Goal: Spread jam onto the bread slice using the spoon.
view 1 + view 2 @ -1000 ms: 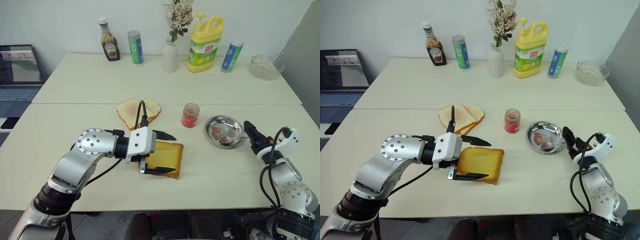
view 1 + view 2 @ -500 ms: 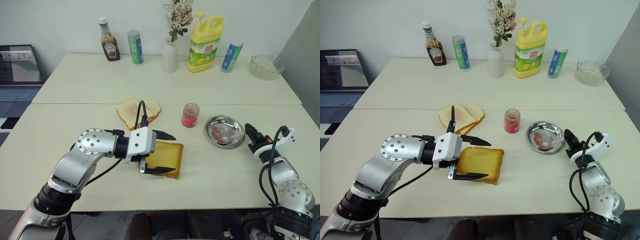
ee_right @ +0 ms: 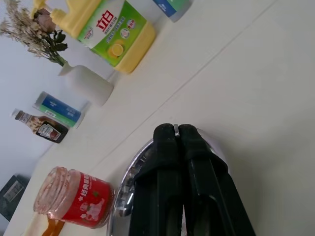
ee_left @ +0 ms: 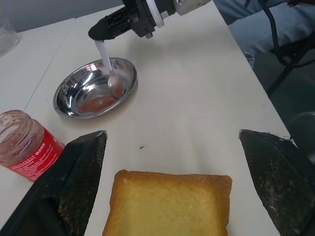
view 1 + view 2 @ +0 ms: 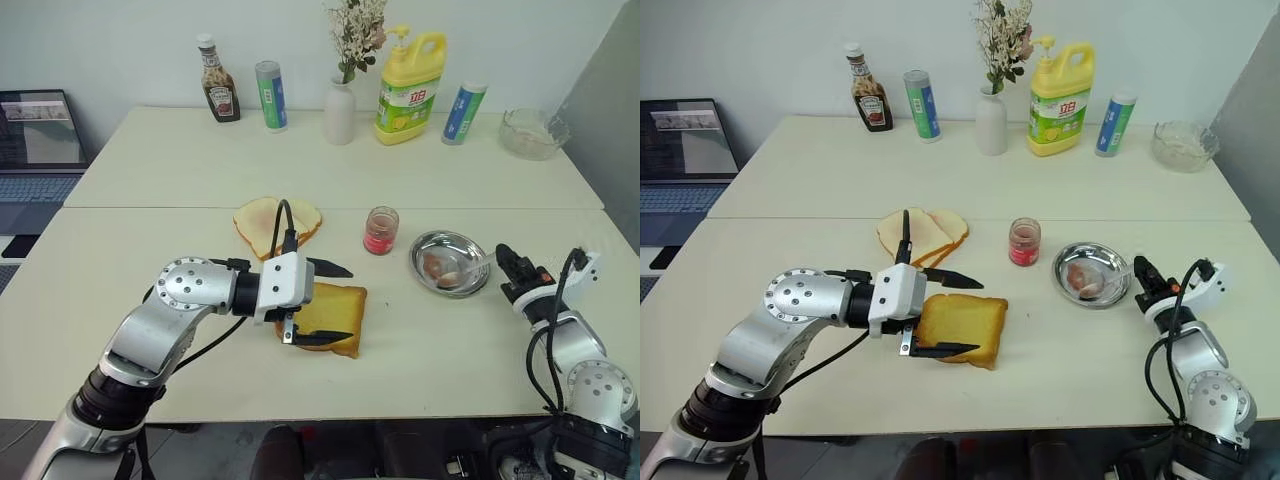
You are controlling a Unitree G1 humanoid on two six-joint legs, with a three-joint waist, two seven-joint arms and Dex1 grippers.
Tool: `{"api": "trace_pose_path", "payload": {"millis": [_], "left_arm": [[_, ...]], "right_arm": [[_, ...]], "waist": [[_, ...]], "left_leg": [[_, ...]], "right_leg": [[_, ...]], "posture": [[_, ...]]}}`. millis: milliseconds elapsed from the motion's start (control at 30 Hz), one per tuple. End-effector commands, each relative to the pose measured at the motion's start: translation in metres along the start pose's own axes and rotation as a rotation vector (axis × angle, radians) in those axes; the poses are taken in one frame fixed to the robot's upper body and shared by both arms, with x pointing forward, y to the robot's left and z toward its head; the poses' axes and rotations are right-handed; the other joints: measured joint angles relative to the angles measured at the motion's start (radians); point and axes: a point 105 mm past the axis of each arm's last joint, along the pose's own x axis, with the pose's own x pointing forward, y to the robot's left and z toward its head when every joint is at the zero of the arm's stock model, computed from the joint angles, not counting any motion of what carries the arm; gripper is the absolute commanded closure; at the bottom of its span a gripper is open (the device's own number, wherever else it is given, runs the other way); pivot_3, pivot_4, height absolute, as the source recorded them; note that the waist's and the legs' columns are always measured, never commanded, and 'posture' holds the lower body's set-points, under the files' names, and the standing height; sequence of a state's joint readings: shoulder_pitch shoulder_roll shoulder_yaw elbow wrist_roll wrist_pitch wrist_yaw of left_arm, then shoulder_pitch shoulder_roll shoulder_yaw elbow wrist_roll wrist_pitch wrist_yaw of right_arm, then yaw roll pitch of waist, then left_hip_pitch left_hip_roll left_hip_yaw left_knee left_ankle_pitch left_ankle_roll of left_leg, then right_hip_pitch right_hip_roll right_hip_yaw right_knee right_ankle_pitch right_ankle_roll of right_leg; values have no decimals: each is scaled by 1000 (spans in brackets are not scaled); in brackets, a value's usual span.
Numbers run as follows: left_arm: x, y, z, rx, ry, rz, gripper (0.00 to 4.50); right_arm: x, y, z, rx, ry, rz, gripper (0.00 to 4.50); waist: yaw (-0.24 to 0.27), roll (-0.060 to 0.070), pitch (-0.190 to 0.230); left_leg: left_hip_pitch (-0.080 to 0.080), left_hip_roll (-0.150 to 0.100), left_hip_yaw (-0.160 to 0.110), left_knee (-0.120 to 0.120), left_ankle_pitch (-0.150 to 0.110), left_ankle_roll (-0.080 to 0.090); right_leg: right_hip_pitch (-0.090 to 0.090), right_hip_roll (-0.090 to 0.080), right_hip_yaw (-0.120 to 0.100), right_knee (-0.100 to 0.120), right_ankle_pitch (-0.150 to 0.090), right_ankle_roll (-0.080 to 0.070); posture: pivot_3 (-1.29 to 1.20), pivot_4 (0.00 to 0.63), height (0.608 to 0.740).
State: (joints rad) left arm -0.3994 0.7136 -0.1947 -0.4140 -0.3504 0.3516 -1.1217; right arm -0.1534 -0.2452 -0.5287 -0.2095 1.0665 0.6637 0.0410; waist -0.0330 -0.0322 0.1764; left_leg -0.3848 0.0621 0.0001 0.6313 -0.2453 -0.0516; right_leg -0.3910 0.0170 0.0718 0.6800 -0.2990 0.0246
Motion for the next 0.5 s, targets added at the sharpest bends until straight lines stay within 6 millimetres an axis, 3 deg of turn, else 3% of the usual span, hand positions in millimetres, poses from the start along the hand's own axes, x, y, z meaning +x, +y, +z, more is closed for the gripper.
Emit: {"api": "trace_pose_path", "payload": {"millis": [33, 267, 500], "left_arm": [[-9, 19, 7, -12, -26, 108, 0], [-22, 41, -1, -71, -16, 291, 0], [-34, 53, -18, -155, 12, 409, 0]], "right_arm": [[-4, 29, 21, -89, -62, 121, 4485], [-10, 60, 30, -237, -65, 232, 4485], [0, 125, 54, -351, -128, 396, 4485]], "waist": [[0, 0, 0], [0, 0, 0], [-7, 1, 1]], "left_leg": [[0, 0, 0, 0, 0, 0], [0, 0, 0, 0, 0, 0], [0, 0, 1, 0, 0, 0]], "right_leg": [[0, 0, 0, 0, 0, 0], [0, 0, 0, 0, 0, 0], [-1, 0, 0, 1, 0, 0]], "posture": [[0, 150, 740], [0, 150, 740], [0, 150, 740]]}}
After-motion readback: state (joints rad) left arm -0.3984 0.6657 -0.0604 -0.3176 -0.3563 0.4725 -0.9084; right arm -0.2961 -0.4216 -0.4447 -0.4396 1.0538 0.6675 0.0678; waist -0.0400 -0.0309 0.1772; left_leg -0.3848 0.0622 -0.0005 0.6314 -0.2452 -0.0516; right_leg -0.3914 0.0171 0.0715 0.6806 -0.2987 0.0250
